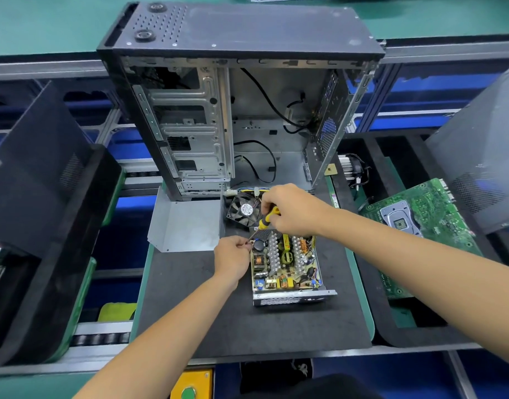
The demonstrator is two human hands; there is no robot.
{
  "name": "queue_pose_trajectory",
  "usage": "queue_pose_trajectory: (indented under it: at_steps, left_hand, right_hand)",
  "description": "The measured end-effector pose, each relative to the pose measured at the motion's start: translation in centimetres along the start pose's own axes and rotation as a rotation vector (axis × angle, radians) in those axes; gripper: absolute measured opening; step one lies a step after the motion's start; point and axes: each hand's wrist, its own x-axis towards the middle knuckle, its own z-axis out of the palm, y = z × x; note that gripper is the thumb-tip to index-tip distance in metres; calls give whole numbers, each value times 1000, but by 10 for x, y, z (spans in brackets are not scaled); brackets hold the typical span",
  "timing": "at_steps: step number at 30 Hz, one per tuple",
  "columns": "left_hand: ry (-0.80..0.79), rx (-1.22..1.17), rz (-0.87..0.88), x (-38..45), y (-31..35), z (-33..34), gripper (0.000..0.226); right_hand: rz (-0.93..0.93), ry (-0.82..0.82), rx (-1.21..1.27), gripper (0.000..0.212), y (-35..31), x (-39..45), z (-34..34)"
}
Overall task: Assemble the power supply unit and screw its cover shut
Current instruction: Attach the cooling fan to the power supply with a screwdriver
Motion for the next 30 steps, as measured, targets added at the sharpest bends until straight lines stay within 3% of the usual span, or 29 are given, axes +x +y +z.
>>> queue_pose_trajectory:
  at_steps: [10,16,23,30]
  left_hand:
    - [10,40,-25,7,2,1,42]
    - [-49,76,-34,9,4,-2,45]
    - [-23,-64,-152,6,11,1,17]
    - [-66,-221,-209,-7,13,4,26]
  right_hand:
    - [-26,23,-7,17,7,-1,-8]
    - [-30,21,-12,16,11,0,-7]
    - [-74,34,-24,15,9,-3,-11]
    - [-203,59,-129,14,2,-8,-15]
